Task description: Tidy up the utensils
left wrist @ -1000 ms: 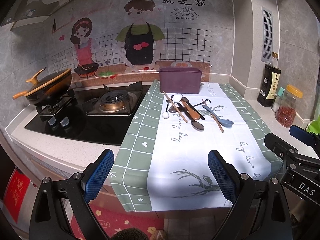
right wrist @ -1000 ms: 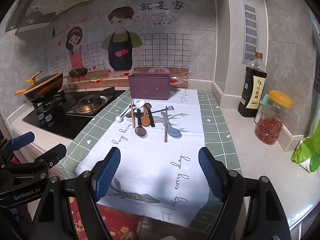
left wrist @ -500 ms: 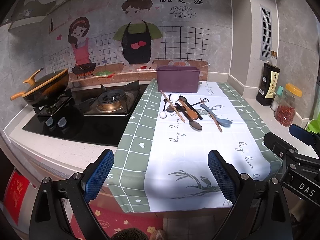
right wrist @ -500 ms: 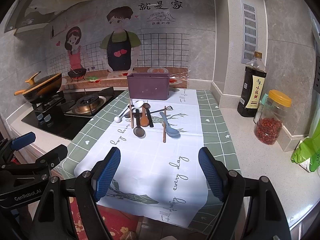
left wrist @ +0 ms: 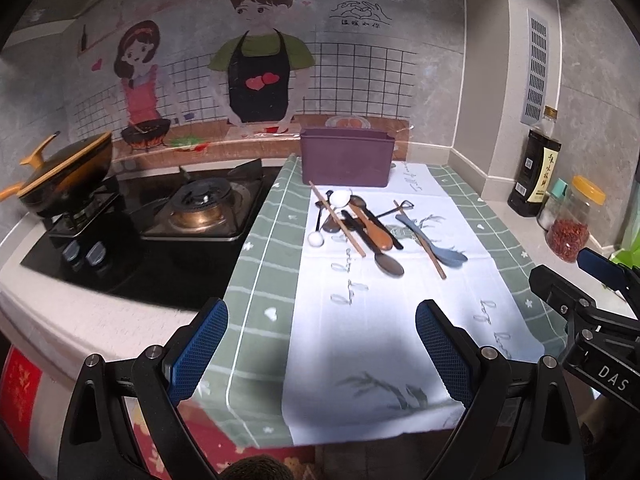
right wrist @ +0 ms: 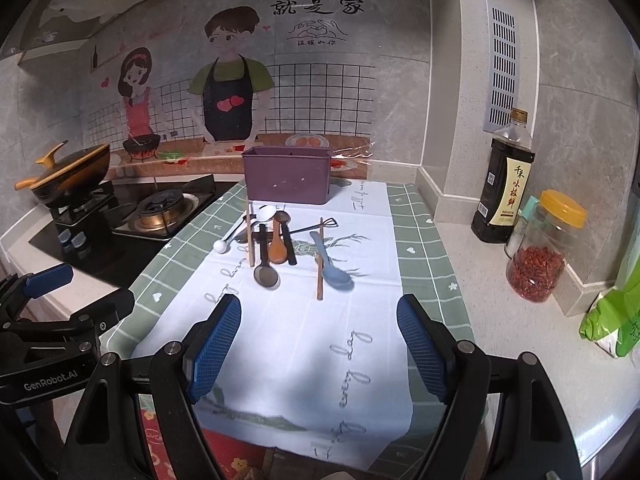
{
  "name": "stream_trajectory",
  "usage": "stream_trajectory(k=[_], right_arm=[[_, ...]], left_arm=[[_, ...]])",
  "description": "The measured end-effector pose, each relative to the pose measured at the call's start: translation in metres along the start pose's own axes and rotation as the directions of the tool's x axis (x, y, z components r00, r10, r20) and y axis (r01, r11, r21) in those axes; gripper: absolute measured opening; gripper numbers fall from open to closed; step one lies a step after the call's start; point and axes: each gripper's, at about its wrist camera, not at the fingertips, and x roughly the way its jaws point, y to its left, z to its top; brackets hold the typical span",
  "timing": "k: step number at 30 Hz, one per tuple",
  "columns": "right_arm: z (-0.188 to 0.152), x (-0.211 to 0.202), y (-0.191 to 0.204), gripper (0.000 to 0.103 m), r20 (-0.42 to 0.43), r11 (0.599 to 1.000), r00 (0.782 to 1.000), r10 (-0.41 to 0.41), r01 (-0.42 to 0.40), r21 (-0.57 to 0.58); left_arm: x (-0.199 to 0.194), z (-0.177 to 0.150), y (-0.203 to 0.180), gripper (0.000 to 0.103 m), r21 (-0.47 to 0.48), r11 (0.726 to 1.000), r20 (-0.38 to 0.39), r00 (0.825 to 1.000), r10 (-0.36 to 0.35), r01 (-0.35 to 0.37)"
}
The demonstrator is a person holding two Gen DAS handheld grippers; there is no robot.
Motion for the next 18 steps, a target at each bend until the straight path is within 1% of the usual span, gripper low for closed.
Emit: stream_trajectory(k=[3, 5, 6, 8, 12, 15, 16, 18], right_arm=[[0.015, 0.015, 0.007, 0.075, -0.006, 1.0, 1.0, -0.022, 0.022, -0.002], [0.023, 0.026, 0.009, 0.073, -0.019, 1.0, 1.0, -0.022, 0.022, 0.007], [0.027, 0.032, 0.009, 0.072, -0.026, 1.0, 0.999, -0.02, 0.02, 0.014], [0.034, 0.045, 0.008, 0.07, -0.041, 0.999, 0.999, -0.011, 0.012, 0.033], [0.049, 0.076, -0.003, 0.068, -0.09, 0.996, 0.996, -0.003, 0.011, 0.083], [0.059, 0.097, -0.014, 0.068, -0.15, 0.994, 0.989, -0.013, 0.029, 0.107], [0.062, 0.103, -0.018, 0.068, -0.168, 0.993, 0.986, -0.018, 0.037, 0.112], [0.069, 0.112, -0.026, 0.068, -0.198, 0.992, 0.98, -0.025, 0.049, 0.119]], left_arm=[[0.015, 0.015, 0.011, 0.095, 0.014, 0.999, -0.002, 0.999, -0.039, 0.039], [0.029, 0.026, 0.019, 0.095, 0.022, 0.995, -0.027, 0.995, -0.097, 0.098], [0.037, 0.031, 0.023, 0.095, 0.026, 0.99, -0.046, 0.99, -0.134, 0.136], [0.049, 0.04, 0.029, 0.095, 0.03, 0.984, -0.065, 0.983, -0.174, 0.177], [0.069, 0.063, 0.048, 0.095, 0.023, 0.976, -0.063, 0.975, -0.213, 0.215], [0.083, 0.078, 0.059, 0.095, 0.012, 0.971, -0.069, 0.969, -0.237, 0.239], [0.089, 0.083, 0.062, 0.095, 0.008, 0.971, -0.078, 0.968, -0.238, 0.239], [0.104, 0.091, 0.063, 0.095, 0.017, 0.976, -0.099, 0.972, -0.213, 0.215]])
